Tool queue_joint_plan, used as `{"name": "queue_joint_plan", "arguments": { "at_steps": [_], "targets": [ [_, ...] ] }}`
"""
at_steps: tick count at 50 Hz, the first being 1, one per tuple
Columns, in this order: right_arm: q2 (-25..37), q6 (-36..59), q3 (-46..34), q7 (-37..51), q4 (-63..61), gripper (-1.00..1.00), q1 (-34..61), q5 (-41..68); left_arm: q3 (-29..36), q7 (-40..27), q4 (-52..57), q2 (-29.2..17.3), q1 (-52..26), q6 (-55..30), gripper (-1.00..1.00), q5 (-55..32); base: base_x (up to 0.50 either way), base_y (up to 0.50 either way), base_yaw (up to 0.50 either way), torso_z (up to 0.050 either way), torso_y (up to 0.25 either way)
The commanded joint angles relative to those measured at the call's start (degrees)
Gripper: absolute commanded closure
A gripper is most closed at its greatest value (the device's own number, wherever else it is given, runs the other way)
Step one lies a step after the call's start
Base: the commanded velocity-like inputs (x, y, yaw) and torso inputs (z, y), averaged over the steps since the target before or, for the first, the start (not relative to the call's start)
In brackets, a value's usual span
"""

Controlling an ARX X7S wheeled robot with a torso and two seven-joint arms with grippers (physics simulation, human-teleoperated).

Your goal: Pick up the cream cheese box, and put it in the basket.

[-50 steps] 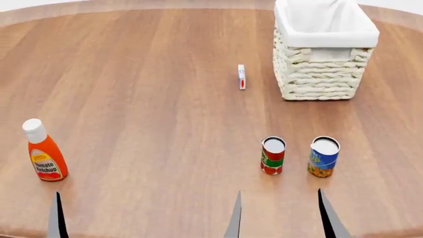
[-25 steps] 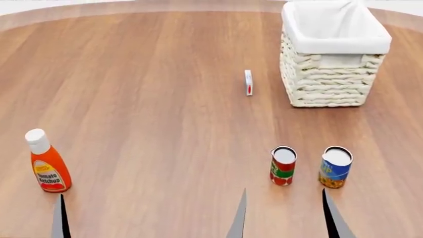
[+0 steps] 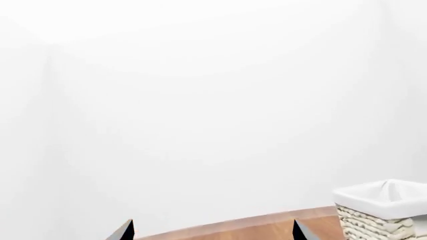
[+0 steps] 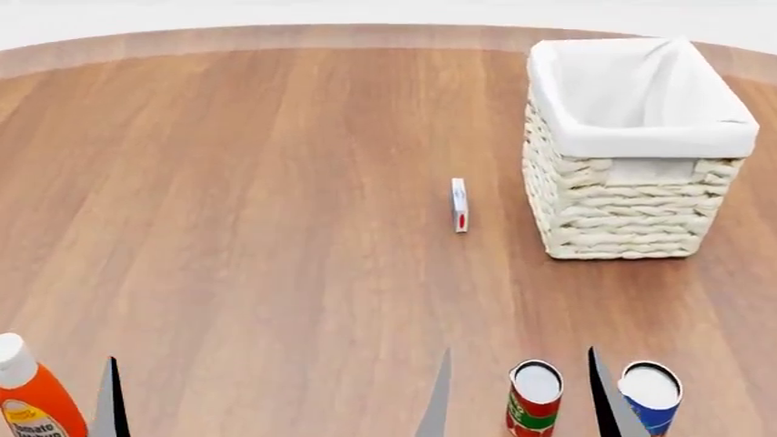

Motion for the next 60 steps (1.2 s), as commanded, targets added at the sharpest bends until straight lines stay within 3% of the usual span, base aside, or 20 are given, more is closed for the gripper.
{"name": "queue_joint_plan", "arguments": {
  "at_steps": [1, 47, 60],
  "targets": [
    [0.4, 0.0, -0.2, 0.3, 0.0, -1.0, 0.1, 0.8, 0.3, -0.4, 0.2, -0.3, -0.1, -0.2, -1.0, -0.1, 0.5, 0.0, 0.0, 0.0, 0.0],
    [1.7, 0.0, -1.5, 2.1, 0.6, -1.0, 0.6, 1.3, 1.0, -1.9, 0.1, -1.6, -0.7, -0.8, -1.0, -1.1, 0.5, 0.0, 0.0, 0.0, 0.001],
    [1.7, 6.4, 0.4, 4.1, -1.4, -1.0, 4.1, 4.1, 0.1, -2.3, 0.3, -1.6, -0.8, -1.4, -1.0, -3.5, 0.03, 0.0, 0.0, 0.0, 0.001]
  ]
}}
